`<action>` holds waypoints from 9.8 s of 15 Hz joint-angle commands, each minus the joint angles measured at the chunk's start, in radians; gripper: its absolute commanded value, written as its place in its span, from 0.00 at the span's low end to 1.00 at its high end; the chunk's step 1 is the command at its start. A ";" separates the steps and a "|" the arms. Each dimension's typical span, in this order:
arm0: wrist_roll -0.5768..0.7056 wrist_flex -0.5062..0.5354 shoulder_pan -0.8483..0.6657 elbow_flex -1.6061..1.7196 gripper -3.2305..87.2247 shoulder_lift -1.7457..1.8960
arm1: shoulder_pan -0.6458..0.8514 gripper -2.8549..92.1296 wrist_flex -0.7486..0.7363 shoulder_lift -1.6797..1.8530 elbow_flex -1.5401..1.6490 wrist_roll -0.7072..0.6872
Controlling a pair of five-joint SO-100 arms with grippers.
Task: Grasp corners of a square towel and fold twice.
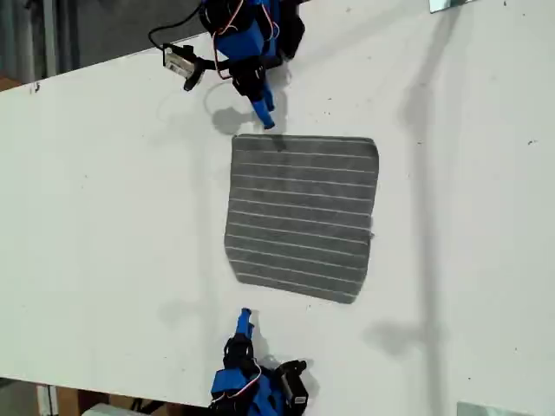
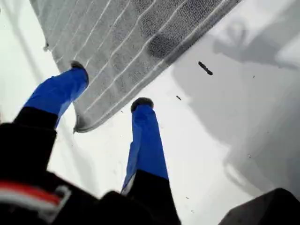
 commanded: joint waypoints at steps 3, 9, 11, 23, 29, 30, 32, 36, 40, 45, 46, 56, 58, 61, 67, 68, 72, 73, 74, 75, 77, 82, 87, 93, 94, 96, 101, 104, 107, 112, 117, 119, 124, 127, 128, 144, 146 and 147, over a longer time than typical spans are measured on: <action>-0.469 0.012 0.067 -0.008 0.15 0.008 | -0.143 0.32 -0.009 0.005 -0.020 -0.150; -0.437 -0.018 0.104 -0.014 0.17 0.008 | -0.166 0.35 0.000 -0.041 -0.037 -0.100; -0.337 -0.029 0.101 -0.064 0.15 -0.014 | -0.164 0.38 -0.005 -0.442 -0.249 -0.109; -0.241 -0.028 0.000 -0.086 0.16 -0.189 | -0.623 0.45 0.169 -2.140 -1.752 -0.135; -0.245 -0.026 0.020 -0.080 0.15 -0.170 | -0.612 0.44 0.040 -2.309 -1.736 -0.152; -0.245 -0.026 0.023 -0.080 0.15 -0.169 | -0.604 0.44 0.037 -2.329 -1.730 -0.150; -0.245 -0.026 0.028 -0.078 0.15 -0.167 | -0.592 0.34 0.002 -2.350 -1.701 -0.146; -0.245 -0.026 0.029 -0.078 0.15 -0.166 | -0.580 0.03 -0.031 -2.353 -1.692 -0.140; -0.299 0.005 0.078 -0.129 0.13 -0.183 | -0.572 0.03 -0.012 -2.342 -1.694 -0.140; -0.653 0.018 0.594 -0.640 0.17 -0.925 | -0.554 0.03 -0.003 -2.341 -1.694 -0.150; -0.712 -0.041 0.689 -0.703 0.18 -1.121 | -0.561 0.03 -0.003 -2.341 -1.694 -0.149; -0.678 -0.430 0.994 -1.144 0.25 -1.786 | -0.581 0.03 -0.014 -2.358 -1.675 -0.140; -0.710 -0.476 0.992 -1.137 0.25 -1.865 | -0.586 0.03 -0.015 -2.356 -1.675 -0.140; -0.753 -0.508 0.988 -1.104 0.25 -1.937 | -0.597 0.03 -0.017 -2.347 -1.675 -0.137; -0.773 -0.640 1.032 -1.266 0.04 -2.178 | -0.603 0.03 -0.008 -2.329 -1.686 -0.115; -0.742 -0.488 1.035 -1.430 0.04 -2.221 | -0.604 0.03 -0.003 -2.304 -1.689 -0.109; -0.505 0.081 0.997 -2.206 0.04 -2.382 | -0.589 0.03 0.091 -2.138 -1.741 -0.092; -0.446 0.087 0.976 -2.217 0.04 -2.336 | -0.569 0.03 0.117 -2.091 -1.743 -0.097; -0.396 0.095 0.956 -2.207 0.04 -2.275 | -0.548 0.03 0.138 -2.048 -1.743 -0.107; -0.348 0.098 0.945 -2.197 0.04 -2.203 | -0.523 0.03 0.146 -2.000 -1.744 -0.140; -0.262 0.114 0.910 -2.184 0.04 -2.066 | -0.471 0.03 0.141 -1.899 -1.738 -0.221; -0.245 0.078 0.529 -1.586 0.04 -1.559 | -0.167 0.03 0.118 -1.617 -1.493 -0.322; -0.143 -0.098 0.103 -1.097 0.04 -1.310 | 0.225 0.03 0.018 -1.589 -1.367 -0.508; -0.072 -0.199 -0.219 -1.147 0.04 -1.680 | 0.575 0.03 -0.143 -1.870 -1.342 -0.634; -0.084 -0.181 -0.201 -1.164 0.04 -1.677 | 0.574 0.03 -0.141 -1.888 -1.350 -0.638; -0.117 -0.109 -0.117 -1.186 0.04 -1.563 | 0.525 0.03 -0.109 -1.830 -1.331 -0.638; -0.261 -0.008 0.146 -1.115 0.04 -1.325 | 0.287 0.03 -0.017 -1.589 -1.232 -0.565; -0.324 -0.172 0.207 -0.919 0.04 -1.302 | 0.199 0.03 -0.063 -1.557 -1.109 -0.502; -0.342 -0.264 0.224 -0.822 0.04 -1.301 | 0.195 0.03 -0.146 -1.580 -1.006 -0.494; -0.382 -0.293 0.281 -0.788 0.04 -1.293 | 0.155 0.03 -0.202 -1.644 -0.999 -0.466; -0.379 -0.299 0.307 -0.785 0.33 -1.238 | 0.137 0.38 -0.190 -1.664 -0.994 -0.442; -0.350 -0.181 0.278 -0.818 0.34 -1.114 | 0.181 0.44 -0.164 -1.635 -1.019 -0.479; -0.291 0.040 0.077 -0.589 0.32 -0.558 | 0.373 0.45 -0.193 -1.654 -0.953 -0.586; -0.322 0.043 0.078 -0.423 0.32 -0.367 | 0.420 0.45 -0.281 -1.807 -0.923 -0.598; -0.328 0.043 0.078 -0.410 0.31 -0.367 | 0.422 0.44 -0.293 -1.859 -0.930 -0.598; -0.472 0.160 0.150 -0.215 0.29 0.014 | 0.345 0.03 -0.261 -1.255 -0.502 -0.281; -0.483 0.140 0.153 -0.169 0.28 0.014 | 0.291 0.03 -0.181 -0.971 -0.407 -0.184; -0.476 0.114 0.141 -0.146 0.28 0.014 | 0.262 0.03 -0.104 -0.816 -0.394 -0.140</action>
